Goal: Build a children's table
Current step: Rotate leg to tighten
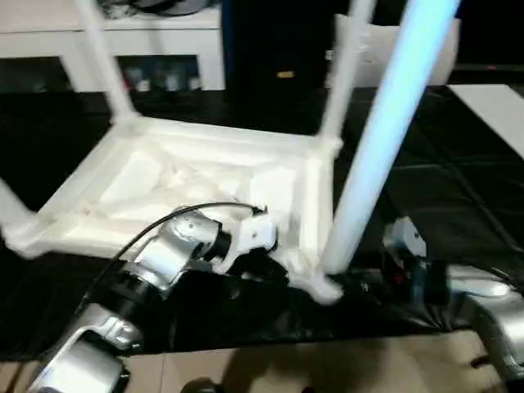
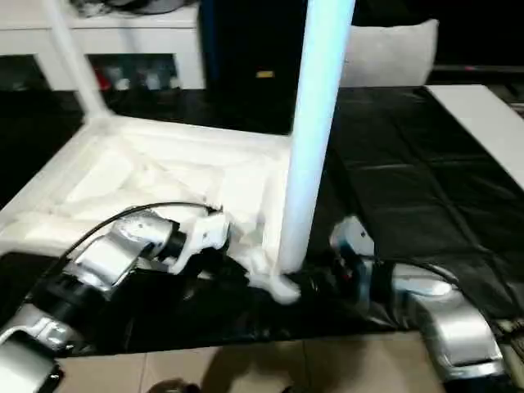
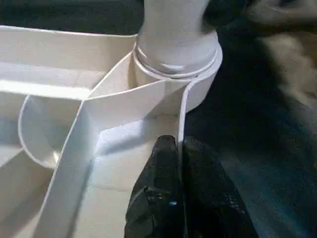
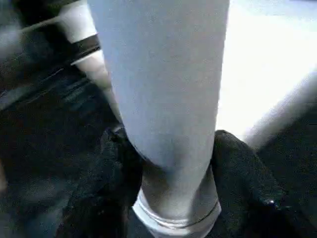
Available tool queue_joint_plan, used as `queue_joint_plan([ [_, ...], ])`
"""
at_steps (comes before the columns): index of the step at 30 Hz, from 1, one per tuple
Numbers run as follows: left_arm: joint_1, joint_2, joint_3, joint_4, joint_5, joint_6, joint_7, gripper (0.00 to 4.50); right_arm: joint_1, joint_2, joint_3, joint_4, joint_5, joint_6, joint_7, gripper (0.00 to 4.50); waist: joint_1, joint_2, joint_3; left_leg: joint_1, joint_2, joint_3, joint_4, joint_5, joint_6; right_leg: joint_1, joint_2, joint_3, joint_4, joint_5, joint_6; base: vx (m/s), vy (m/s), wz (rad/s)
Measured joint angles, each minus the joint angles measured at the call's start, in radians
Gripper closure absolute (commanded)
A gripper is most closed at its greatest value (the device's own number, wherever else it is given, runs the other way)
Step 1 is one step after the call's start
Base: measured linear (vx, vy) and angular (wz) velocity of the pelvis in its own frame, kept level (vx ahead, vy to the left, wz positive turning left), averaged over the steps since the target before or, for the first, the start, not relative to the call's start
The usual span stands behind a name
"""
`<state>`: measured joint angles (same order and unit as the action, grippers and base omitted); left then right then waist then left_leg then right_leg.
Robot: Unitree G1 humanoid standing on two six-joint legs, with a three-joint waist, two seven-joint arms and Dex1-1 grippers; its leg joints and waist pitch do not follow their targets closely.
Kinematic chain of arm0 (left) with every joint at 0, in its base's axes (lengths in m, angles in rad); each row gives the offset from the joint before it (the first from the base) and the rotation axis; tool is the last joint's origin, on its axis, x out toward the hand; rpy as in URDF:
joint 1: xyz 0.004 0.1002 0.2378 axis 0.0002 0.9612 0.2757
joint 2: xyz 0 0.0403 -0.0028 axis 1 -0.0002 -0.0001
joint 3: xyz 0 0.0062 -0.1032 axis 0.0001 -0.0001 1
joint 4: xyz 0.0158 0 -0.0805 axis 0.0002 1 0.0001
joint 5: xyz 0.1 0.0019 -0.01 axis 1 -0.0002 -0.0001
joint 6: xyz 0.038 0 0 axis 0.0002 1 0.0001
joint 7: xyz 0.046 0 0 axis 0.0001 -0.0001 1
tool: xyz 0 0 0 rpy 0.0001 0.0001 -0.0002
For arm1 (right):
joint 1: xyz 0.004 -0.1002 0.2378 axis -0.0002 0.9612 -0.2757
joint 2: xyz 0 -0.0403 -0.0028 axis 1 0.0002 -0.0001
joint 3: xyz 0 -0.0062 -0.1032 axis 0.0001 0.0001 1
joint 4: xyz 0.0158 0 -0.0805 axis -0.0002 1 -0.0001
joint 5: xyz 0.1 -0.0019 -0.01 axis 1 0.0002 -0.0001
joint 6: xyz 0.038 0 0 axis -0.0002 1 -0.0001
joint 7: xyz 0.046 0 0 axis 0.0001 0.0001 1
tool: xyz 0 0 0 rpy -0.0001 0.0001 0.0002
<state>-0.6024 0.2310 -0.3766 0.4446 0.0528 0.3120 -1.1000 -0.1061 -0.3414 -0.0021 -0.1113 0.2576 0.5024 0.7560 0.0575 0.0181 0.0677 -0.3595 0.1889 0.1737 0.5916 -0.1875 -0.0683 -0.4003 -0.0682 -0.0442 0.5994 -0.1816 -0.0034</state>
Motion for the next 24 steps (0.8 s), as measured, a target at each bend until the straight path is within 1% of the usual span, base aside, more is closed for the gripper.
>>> queue_joint_plan([
  [2,-0.018,-0.063,0.021,0.026,0.015,0.04,0.108,4.5,-0.033,0.083,-0.02,0.011,-0.044,0.024,-0.167,2.58,-0.024,0.001,0.0,0.001,-0.003,0.0,-0.001,0.0,0.0,-0.001,-0.003,-0.002,-0.004,0.0,0.0,0.0,0.0,0.0],
  [3,-0.021,-0.086,0.026,0.033,0.016,0.049,0.141,4.5,-0.043,0.101,-0.026,0.014,-0.057,0.033,-0.212,2.58,-0.029,0.001,0.0,0.001,-0.004,0.0,-0.003,0.0,0.0,-0.002,-0.004,-0.002,-0.006,0.0,0.0,0.0,0.0,0.0],
  [4,-0.021,-0.104,0.029,0.036,0.015,0.055,0.168,4.5,-0.051,0.115,-0.031,0.016,-0.064,0.04,-0.247,2.59,-0.031,0.0,0.0,0.0,-0.005,0.0,-0.003,0.0,0.0,-0.002,-0.005,-0.002,-0.007,0.0,0.0,0.0,0.0,0.0],
  [5,-0.021,-0.126,0.037,0.047,0.014,0.059,0.203,4.5,-0.061,0.149,-0.038,0.021,-0.077,0.042,-0.304,2.59,-0.034,-0.001,0.0,-0.005,-0.005,-0.001,-0.003,0.0,0.0,-0.002,-0.005,-0.002,-0.007,0.0,0.0,0.0,0.0,0.0],
  [7,-0.029,-0.143,0.05,0.06,0.012,0.063,0.254,4.5,-0.087,0.206,-0.042,0.039,-0.102,0.041,-0.391,2.59,-0.036,0.0,0.0,-0.006,-0.005,-0.001,-0.004,0.0,0.001,-0.004,-0.005,-0.002,-0.007,0.0,0.0,0.0,0.0,0.0],
  [10,-0.042,-0.166,0.063,0.079,0.02,0.062,0.318,4.5,-0.114,0.28,-0.05,0.059,-0.126,0.032,-0.506,2.59,-0.029,0.0,0.0,-0.007,-0.005,-0.001,-0.006,0.0,0.001,-0.005,-0.005,-0.002,-0.005,0.002,0.0,0.0,0.0,0.0],
  [11,-0.043,-0.171,0.065,0.08,0.026,0.061,0.33,4.5,-0.12,0.297,-0.05,0.061,-0.143,0.031,-0.53,2.04,-0.027,0.0,0.0,-0.008,-0.005,-0.001,-0.007,-0.001,0.001,-0.006,-0.005,-0.002,-0.005,0.003,0.0,0.0,0.0,0.0],
  [12,-0.044,-0.175,0.066,0.08,0.031,0.059,0.335,4.5,-0.121,0.304,-0.05,0.06,-0.151,0.03,-0.542,1.9,-0.025,0.0,0.0,-0.008,-0.005,-0.001,-0.008,-0.001,0.002,-0.006,-0.005,-0.002,-0.005,0.003,0.0,0.0,0.0,0.0],
  [14,-0.043,-0.177,0.062,0.08,0.041,0.043,0.34,4.5,-0.121,0.313,-0.049,0.056,-0.152,0.023,-0.553,1.83,-0.023,0.0,0.0,-0.008,-0.007,-0.001,-0.011,-0.002,0.003,-0.006,-0.006,-0.002,-0.006,0.005,-0.003,0.0,0.0,0.0],
  [15,-0.043,-0.174,0.057,0.08,0.042,0.031,0.34,4.5,-0.119,0.311,-0.049,0.056,-0.151,0.015,-0.553,1.54,-0.022,0.0,0.0,-0.008,-0.007,-0.001,-0.012,-0.002,0.003,-0.006,-0.006,-0.002,-0.006,0.005,-0.003,0.0,0.0,0.0],
  [19,-0.042,-0.162,0.042,0.08,0.043,-0.003,0.337,4.5,-0.102,0.303,-0.048,0.041,-0.133,0.005,-0.536,1.44,-0.019,0.001,0.001,-0.008,-0.007,-0.001,-0.015,-0.002,0.002,-0.007,-0.006,-0.002,-0.006,0.004,-0.002,0.0,0.0,0.0],
  [20,-0.037,-0.158,0.04,0.079,0.043,-0.015,0.332,4.5,-0.08,0.295,-0.048,0.023,-0.122,-0.001,-0.519,1.16,-0.017,0.001,0.001,-0.008,-0.007,-0.001,-0.015,-0.002,0.002,-0.007,-0.006,-0.002,-0.006,0.004,-0.002,0.0,0.0,0.0],
  [21,-0.036,-0.154,0.04,0.077,0.043,-0.02,0.329,4.5,-0.062,0.289,-0.048,0.007,-0.11,-0.004,-0.505,1.16,-0.016,0.001,0.001,-0.008,-0.007,-0.001,-0.015,-0.002,0.002,-0.007,-0.006,-0.002,-0.006,0.004,-0.002,0.0,0.0,0.0],
  [22,-0.035,-0.151,0.041,0.077,0.043,-0.023,0.328,4.5,-0.049,0.285,-0.048,-0.004,-0.102,-0.005,-0.49,1.08,-0.018,0.001,0.001,-0.008,-0.007,-0.001,-0.015,-0.002,0.002,-0.007,-0.006,-0.002,-0.006,0.004,-0.002,0.0,0.0,0.0],
  [24,-0.009,-0.145,0.056,0.044,0.033,-0.024,0.315,4.5,0.007,0.243,-0.035,-0.071,-0.077,-0.004,-0.425,0.84,-0.019,0.002,0.001,-0.008,-0.007,-0.001,-0.016,-0.002,0.002,-0.008,-0.006,-0.002,-0.006,0.004,-0.002,0.0,0.0,0.0],
])
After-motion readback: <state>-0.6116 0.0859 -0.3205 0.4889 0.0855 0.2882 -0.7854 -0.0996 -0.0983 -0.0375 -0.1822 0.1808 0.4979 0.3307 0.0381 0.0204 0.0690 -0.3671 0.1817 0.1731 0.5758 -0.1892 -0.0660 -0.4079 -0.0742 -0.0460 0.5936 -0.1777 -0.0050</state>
